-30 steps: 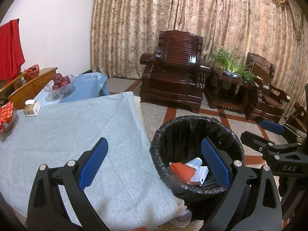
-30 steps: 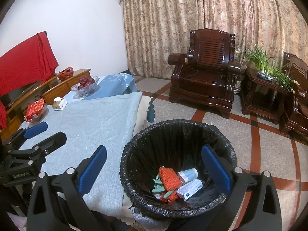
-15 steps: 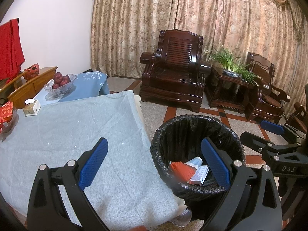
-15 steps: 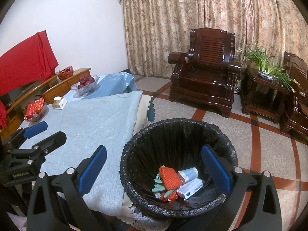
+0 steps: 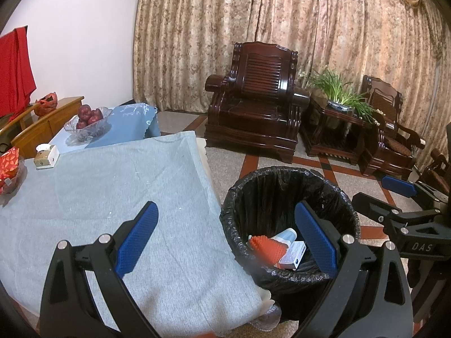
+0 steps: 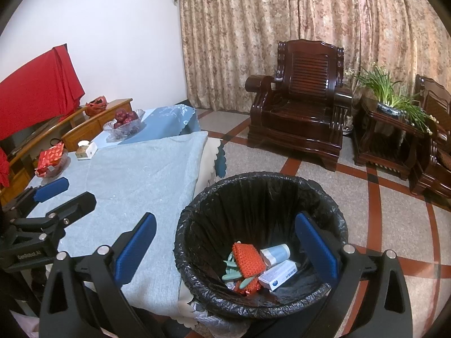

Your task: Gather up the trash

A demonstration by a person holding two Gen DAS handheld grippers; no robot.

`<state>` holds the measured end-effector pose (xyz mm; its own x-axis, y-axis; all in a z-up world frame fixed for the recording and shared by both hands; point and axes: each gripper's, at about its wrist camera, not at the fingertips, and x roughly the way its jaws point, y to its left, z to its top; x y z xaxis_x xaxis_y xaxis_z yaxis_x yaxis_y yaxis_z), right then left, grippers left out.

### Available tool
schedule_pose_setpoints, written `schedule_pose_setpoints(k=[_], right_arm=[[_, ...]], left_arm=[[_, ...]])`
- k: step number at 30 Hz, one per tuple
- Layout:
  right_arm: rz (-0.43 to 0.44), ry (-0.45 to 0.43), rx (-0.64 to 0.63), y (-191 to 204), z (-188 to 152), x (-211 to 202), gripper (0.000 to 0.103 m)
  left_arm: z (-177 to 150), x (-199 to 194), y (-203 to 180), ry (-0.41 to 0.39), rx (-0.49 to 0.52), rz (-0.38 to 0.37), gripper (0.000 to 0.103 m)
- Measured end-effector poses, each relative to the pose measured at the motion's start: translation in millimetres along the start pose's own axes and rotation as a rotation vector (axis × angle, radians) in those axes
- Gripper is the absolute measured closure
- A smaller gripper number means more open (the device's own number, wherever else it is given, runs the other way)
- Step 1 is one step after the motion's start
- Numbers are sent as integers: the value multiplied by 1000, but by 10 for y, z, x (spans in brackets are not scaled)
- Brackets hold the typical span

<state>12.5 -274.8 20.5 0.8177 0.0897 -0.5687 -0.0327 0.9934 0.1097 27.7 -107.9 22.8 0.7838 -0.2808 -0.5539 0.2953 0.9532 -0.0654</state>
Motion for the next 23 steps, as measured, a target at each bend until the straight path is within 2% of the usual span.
schedule_pose_setpoints(k=[23], right_arm=[[-1,5,1,1,12,2,6]], left_arm=[[-2,-57,41,4,-3,1,8]])
